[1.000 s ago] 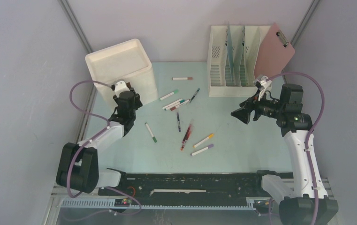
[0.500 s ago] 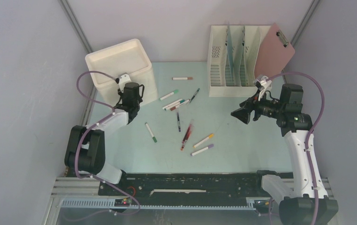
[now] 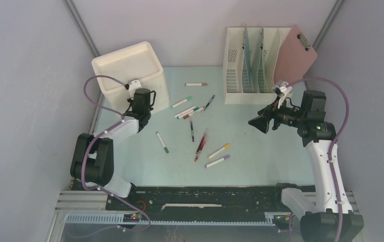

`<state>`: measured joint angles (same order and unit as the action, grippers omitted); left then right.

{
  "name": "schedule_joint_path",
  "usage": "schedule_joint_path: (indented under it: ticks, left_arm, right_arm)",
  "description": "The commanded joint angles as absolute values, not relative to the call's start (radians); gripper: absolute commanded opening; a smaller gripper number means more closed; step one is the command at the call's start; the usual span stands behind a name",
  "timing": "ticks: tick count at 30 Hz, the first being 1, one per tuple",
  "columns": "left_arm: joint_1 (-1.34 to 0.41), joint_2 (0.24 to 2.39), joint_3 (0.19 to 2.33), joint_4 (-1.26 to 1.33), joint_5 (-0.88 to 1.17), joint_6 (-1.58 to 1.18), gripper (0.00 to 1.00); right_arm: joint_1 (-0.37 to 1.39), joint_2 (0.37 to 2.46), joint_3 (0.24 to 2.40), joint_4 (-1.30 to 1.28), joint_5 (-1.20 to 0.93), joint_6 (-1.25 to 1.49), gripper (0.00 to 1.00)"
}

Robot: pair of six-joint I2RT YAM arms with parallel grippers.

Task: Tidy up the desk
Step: Open the drawer in the storage box.

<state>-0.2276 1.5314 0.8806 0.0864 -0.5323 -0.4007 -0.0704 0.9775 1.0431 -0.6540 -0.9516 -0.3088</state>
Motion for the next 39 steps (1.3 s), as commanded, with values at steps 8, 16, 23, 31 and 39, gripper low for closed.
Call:
schedule_joint_path:
  ticks: [8,16,23,31,39]
  left_arm:
    - [-0.218,1.453,0.847,0.182,-0.554,-0.391,0.00]
    - [-0.242,1.363,0.728,0.207,-0.504,-0.428,0.00]
    - [-0.277,1.272,0.637,0.205,-0.479,-0.447,0.00]
    - [-0.327,1.179,0.547,0.197,-0.447,-0.491,0.00]
    - [-0.363,1.077,0.478,0.175,-0.437,-0.510,0.00]
  right_arm:
    - [-0.064,0.958,1.048,-0.643,-0.956,-0.325,0.76]
    - [-0.063,0.961,1.046,-0.643,-0.957,-0.325,0.76]
    - [-0.061,0.962,1.046,-0.642,-0.956,-0.326,0.76]
    - [-0.058,0.962,1.048,-0.643,-0.954,-0.326,0.76]
    - [-0.058,0.961,1.047,-0.643,-0.953,-0.327,0.76]
